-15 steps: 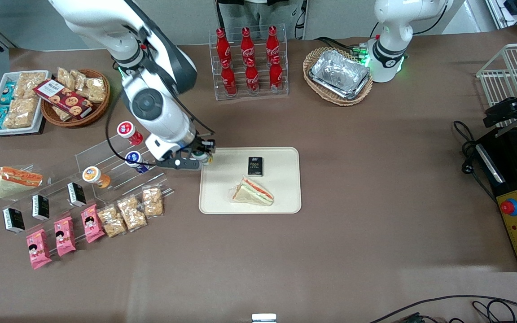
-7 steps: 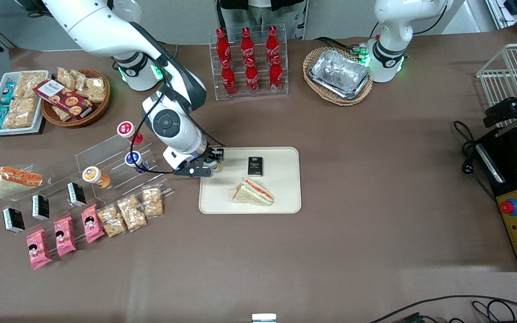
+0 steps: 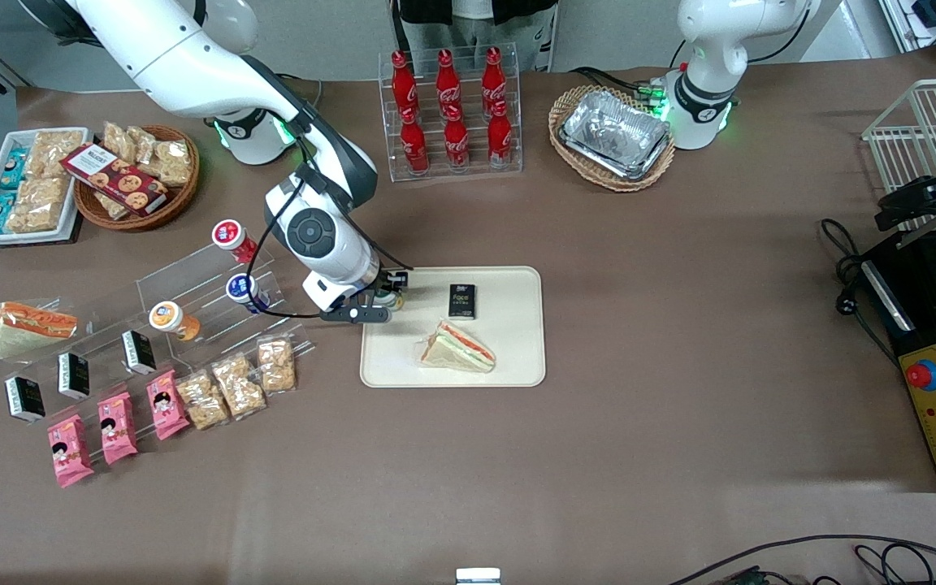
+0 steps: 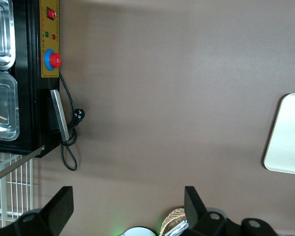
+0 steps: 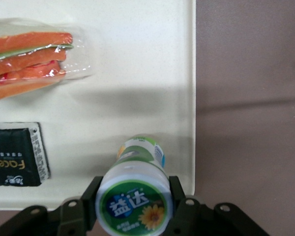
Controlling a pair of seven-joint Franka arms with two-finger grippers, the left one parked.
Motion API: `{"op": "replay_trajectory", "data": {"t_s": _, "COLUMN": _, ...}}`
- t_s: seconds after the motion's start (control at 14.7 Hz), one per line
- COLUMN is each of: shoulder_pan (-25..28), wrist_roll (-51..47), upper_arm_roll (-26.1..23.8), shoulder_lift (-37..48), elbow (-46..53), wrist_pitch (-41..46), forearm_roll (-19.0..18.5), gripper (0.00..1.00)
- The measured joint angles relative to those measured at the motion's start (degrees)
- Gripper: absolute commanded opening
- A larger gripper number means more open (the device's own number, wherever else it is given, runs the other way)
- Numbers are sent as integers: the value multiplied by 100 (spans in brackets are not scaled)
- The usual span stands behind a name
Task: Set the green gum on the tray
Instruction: 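Lower the bottle onto the tray and open the right gripper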
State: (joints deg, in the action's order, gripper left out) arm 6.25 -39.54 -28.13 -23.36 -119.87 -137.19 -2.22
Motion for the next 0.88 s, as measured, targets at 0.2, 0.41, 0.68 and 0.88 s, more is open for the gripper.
{"op": "replay_trajectory", "data": {"t_s": 0.2, "shoulder_pan": 0, "wrist_roll": 0, "upper_arm_roll": 0, "shoulder_lift": -79, "elbow": -1, "wrist_pitch": -87, "forearm_roll": -32, "gripper": 24}}
{"op": "replay_trajectory", "data": {"t_s": 0.41, "shoulder_pan": 0, "wrist_roll": 0, "upper_arm_roll": 0, "shoulder_lift": -139, "elbow": -3, "wrist_pitch": -162, "forearm_roll": -79, "gripper": 32}}
{"op": "replay_trajectory", "data": {"t_s": 0.68, "shoulder_pan": 0, "wrist_roll": 0, "upper_arm_roll": 0, "shoulder_lift": -193, "elbow": -3, "wrist_pitch": -175, "forearm_roll": -84, "gripper": 86}}
{"op": "replay_trajectory", "data": {"t_s": 0.88, "shoulder_pan": 0, "wrist_roll": 0, "upper_arm_roll": 2, "shoulder_lift": -203, "elbow": -2, "wrist_pitch": -186, "forearm_roll": -85, "gripper": 99}}
